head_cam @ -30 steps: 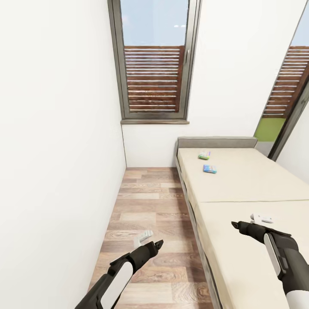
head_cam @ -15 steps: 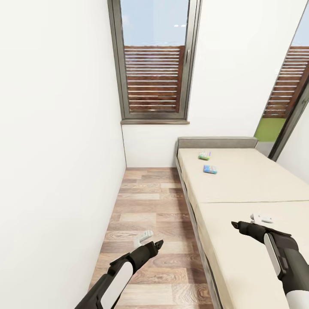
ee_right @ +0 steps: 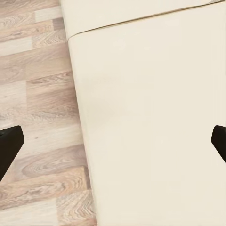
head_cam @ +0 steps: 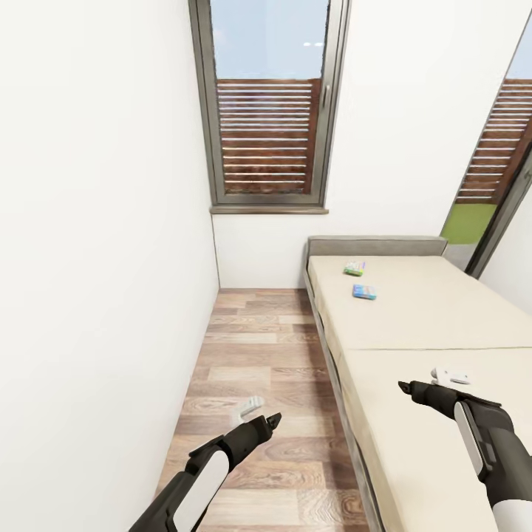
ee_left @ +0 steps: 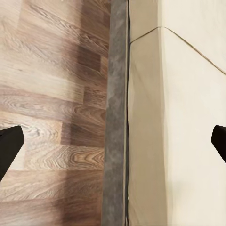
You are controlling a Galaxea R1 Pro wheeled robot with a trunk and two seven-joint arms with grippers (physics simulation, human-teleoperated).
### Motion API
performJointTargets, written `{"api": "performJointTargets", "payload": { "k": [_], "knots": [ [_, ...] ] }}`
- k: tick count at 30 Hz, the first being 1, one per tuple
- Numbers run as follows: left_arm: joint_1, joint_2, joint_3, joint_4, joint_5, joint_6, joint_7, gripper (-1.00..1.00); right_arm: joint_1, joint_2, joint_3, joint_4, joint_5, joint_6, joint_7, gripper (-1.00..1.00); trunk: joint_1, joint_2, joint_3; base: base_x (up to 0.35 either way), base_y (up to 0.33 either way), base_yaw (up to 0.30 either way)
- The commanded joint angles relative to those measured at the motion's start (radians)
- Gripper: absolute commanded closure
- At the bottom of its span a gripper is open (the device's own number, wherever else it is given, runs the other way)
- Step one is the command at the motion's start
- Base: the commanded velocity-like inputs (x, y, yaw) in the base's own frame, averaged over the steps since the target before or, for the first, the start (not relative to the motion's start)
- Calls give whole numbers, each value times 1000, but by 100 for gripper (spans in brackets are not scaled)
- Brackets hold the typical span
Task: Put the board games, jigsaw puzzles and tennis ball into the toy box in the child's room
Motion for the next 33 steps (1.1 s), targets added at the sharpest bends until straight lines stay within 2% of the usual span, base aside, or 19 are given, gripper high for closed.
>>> {"api": "performJointTargets", "payload": {
  "k": [1,13,33],
  "knots": [
    [-1,0,-2,-2,10,2,9,-100,-1,0,-2,-1,-1,5,5,-100,0,-1,-1,1,0,137],
    [-1,0,-2,-2,11,2,9,-100,-1,-1,-3,-1,-1,5,5,-100,0,-1,-1,0,0,124],
    [-1,0,-3,-3,10,2,12,-100,-1,-1,-4,-1,-1,5,5,-100,0,-1,-1,0,11,18]
  ]
}}
